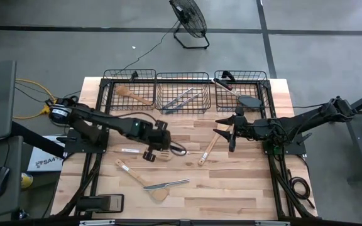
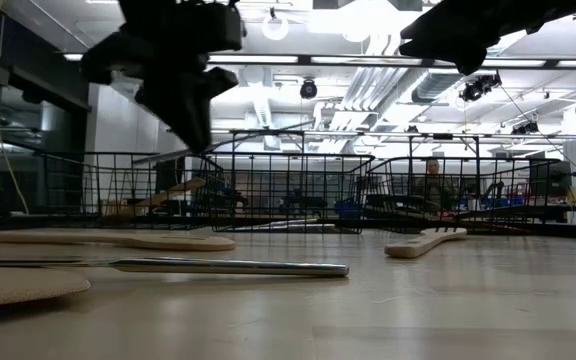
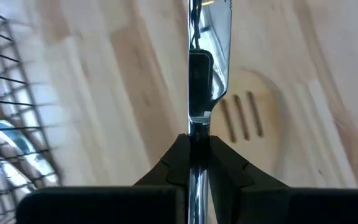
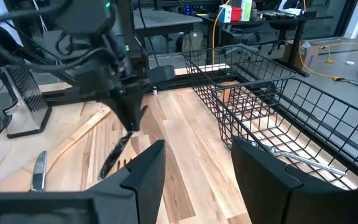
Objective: Pick & Place Kitchen Items
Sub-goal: Put the silver table knife into the middle mesh basket
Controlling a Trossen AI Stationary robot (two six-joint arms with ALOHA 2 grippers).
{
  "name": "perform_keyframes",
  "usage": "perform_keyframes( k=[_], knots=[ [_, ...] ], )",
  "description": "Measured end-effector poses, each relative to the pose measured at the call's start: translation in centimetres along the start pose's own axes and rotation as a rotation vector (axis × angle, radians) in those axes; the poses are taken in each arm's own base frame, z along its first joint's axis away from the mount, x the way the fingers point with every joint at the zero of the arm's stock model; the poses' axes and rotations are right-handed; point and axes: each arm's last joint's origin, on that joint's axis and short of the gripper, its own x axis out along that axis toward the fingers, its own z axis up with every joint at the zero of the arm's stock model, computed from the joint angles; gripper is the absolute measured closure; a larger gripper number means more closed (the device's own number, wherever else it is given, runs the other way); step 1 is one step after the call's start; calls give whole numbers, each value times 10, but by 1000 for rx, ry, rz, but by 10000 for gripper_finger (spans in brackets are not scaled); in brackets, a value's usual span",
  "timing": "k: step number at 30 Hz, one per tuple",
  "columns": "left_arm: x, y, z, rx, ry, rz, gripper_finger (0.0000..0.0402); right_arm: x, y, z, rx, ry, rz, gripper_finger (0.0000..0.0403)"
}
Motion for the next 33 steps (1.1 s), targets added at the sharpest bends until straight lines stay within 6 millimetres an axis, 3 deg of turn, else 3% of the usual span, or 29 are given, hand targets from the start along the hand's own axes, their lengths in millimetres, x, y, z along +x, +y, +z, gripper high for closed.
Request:
perform_keyframes(
  k=[10, 20, 33],
  knots=[
    [-17, 49, 10, -47, -50, 119, 377, 0, 0, 0, -1, 0, 0, 227],
    [-42, 103, 18, -210, -173, 252, 377, 0, 0, 0, 1, 1, 0, 227],
    [-45, 153, -3, -374, -210, 388, 377, 0, 0, 0, 3, 0, -3, 227]
  ],
)
